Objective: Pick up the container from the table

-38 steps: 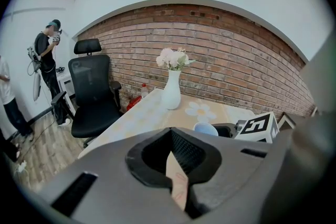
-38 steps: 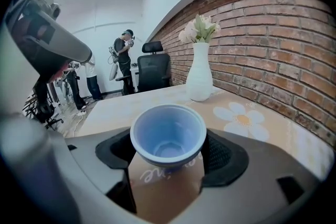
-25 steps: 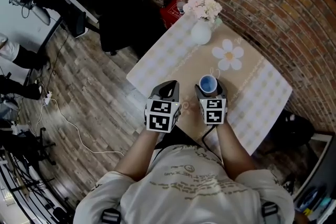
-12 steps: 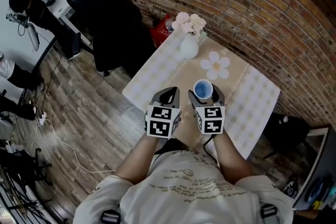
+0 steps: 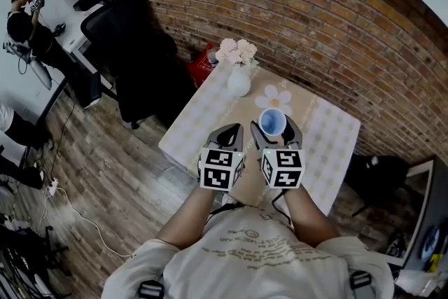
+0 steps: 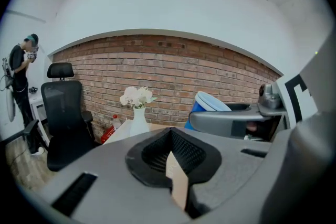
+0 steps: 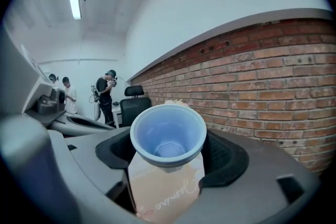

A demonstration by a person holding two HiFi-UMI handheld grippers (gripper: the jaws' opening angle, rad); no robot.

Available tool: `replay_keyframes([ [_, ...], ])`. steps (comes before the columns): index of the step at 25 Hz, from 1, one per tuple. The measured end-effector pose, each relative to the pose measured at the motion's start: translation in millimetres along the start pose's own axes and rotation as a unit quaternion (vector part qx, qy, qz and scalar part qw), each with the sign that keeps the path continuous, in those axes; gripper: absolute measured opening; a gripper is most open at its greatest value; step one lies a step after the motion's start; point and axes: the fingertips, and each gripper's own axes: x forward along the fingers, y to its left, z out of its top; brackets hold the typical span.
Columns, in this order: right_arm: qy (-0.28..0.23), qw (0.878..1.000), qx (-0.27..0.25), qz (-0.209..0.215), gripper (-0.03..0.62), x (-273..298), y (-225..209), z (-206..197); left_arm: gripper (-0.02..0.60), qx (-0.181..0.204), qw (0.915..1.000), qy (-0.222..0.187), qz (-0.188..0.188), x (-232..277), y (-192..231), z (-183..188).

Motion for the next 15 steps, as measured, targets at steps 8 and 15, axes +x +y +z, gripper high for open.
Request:
replay_keyframes([
  [8, -0.030, 0.999, -0.007, -0.039, 0.370, -15, -18, 29, 0.003, 0.012, 0.9994, -0.031, -0.015, -4, -13, 25],
  [15, 0.001, 0.999, -0.017, -0.048, 0.364, -14, -25, 14, 0.003, 0.016, 0.9989, -0.040, -0.021, -4, -18, 31],
])
